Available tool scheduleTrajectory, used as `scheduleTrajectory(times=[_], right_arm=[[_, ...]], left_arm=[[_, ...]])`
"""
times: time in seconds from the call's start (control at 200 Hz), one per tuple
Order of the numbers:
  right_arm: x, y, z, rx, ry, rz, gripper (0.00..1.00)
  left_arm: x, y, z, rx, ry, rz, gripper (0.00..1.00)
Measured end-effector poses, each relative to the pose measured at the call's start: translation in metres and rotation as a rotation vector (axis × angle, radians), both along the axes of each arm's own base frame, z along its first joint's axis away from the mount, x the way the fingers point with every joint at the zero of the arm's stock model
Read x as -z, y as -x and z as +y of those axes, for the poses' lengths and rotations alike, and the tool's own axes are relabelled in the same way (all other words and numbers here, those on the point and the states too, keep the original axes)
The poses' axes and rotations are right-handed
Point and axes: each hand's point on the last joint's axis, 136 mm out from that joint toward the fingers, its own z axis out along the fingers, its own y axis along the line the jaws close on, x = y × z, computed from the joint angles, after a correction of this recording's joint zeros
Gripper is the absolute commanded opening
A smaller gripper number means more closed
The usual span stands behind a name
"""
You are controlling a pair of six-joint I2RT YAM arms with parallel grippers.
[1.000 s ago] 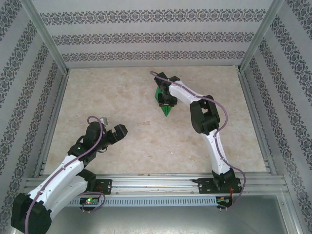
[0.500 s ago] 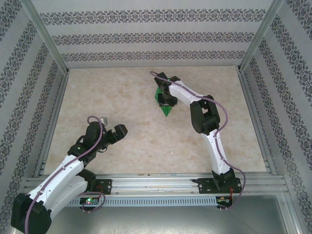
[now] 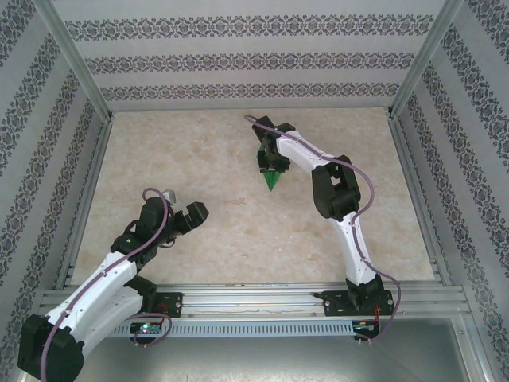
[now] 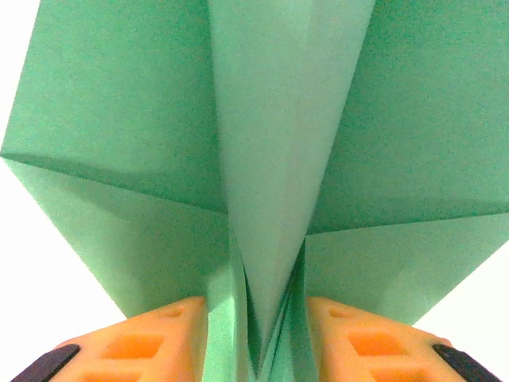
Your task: Fold a paper plane with a square sheet of paper (fold left side to right side)
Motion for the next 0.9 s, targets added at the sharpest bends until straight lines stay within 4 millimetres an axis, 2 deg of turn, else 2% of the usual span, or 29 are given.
scheduleTrajectory(times=[0.23,0.46,0.625,0.899], right_arm=[[0.0,0.004,-0.001,-0.013,0.011,0.015,0.38],[-0.008,0.008,0.003,-0.034,0.01,0.009,0.45],[-0.028,0.009,0.008,-0.044,-0.007,-0.026,0.5],[-0.074,0.021,0.006,-0.081,-0.022,-0.099,0.7]], left_arm=[[0.001,0.0,0.0,0.003,-0.005,0.002,1.0],[0.001,0.0,0.0,0.005,-0.007,0.0,1.0],[0.001,0.0,0.0,0.006,-0.008,-0.001,1.0],[0.001,0.0,0.0,0.009,-0.012,-0.003,1.0]])
